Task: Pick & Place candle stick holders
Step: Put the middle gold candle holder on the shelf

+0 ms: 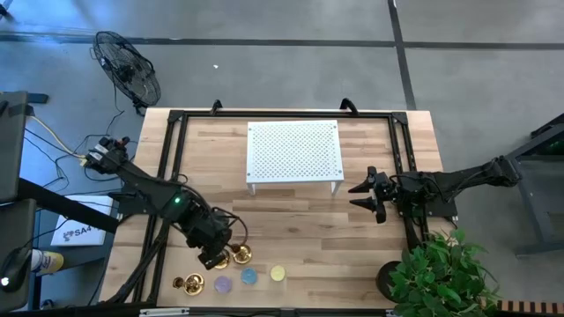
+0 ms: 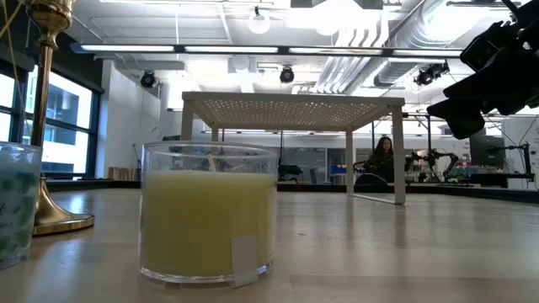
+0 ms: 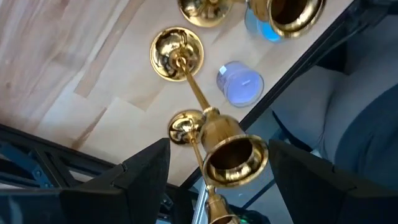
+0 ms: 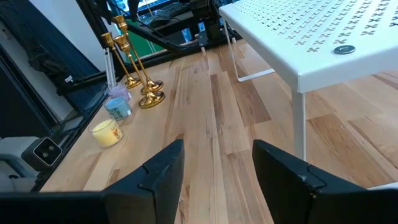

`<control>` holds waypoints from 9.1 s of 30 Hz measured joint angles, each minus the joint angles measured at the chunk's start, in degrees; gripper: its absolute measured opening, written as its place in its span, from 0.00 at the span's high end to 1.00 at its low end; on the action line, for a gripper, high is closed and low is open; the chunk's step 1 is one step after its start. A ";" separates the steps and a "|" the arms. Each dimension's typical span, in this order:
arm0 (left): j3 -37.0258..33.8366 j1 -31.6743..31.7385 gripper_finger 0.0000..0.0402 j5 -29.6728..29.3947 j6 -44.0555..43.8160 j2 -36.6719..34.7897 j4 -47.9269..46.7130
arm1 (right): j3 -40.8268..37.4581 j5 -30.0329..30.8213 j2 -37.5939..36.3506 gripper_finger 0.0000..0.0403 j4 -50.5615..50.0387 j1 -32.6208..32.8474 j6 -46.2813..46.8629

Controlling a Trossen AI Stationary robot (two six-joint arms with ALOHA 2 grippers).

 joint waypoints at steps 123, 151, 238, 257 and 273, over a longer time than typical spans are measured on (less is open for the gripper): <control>32.59 -0.33 0.68 -22.49 10.67 3.02 -19.63 | 0.00 -5.27 -0.02 0.54 13.74 0.01 -3.98; 33.44 14.59 0.68 -44.02 48.72 5.94 -13.29 | 13.77 -1.82 11.59 0.59 19.83 0.02 -23.35; 36.81 30.04 0.64 -19.55 71.62 12.98 4.43 | 60.13 17.64 57.44 0.98 -20.74 -0.42 -28.08; 36.85 30.00 0.36 -23.83 66.14 10.76 4.19 | 60.13 37.55 56.80 0.98 -28.03 -0.44 -25.79; 36.89 30.02 0.36 -26.98 57.37 4.64 -11.34 | 60.17 37.34 34.57 0.98 -29.15 -6.40 -26.90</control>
